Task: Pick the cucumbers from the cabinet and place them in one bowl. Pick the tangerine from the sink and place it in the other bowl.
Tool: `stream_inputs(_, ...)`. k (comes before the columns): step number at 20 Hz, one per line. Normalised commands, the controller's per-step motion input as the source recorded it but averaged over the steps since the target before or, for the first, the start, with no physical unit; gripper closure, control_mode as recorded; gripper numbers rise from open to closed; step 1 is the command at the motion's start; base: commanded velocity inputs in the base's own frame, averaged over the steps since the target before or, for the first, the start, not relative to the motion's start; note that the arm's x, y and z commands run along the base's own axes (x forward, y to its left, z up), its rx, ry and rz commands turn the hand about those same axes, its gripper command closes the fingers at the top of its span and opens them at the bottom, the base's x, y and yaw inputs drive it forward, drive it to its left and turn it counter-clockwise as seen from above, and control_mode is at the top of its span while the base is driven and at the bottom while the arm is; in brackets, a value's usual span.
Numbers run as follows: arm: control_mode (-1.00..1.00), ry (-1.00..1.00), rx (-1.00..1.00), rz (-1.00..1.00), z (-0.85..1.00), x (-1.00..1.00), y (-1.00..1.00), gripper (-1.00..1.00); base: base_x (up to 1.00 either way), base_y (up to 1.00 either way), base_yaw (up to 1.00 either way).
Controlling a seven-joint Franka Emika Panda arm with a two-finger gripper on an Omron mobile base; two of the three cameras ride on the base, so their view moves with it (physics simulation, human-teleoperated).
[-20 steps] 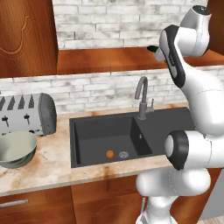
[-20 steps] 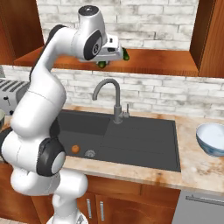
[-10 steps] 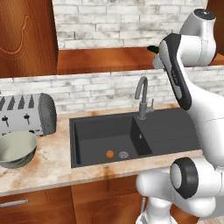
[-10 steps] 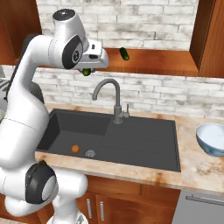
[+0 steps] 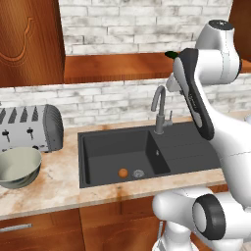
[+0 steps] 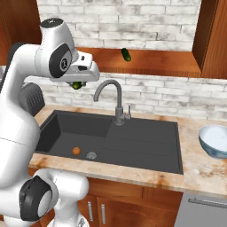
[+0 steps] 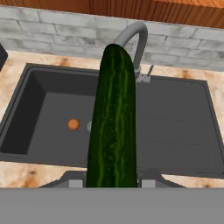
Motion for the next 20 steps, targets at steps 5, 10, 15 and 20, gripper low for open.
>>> stream_inputs(5, -1.0, 0.15, 0.0, -0.05, -0.4, -0.55, 0.0, 1.0, 0.0, 0.0, 0.0)
stream_inputs(10, -1.0, 0.13, 0.0, -0.05, -0.53, -0.41, 0.0, 1.0, 0.0, 0.0, 0.0)
stream_inputs(15, -1.0, 0.11, 0.0, -0.04, -0.56, -0.36, -0.01, 1.0, 0.0, 0.0, 0.0)
stream_inputs(20, -1.0, 0.0, 0.0, 0.0, 0.0, 0.0, 0.0, 1.0, 0.0, 0.0, 0.0)
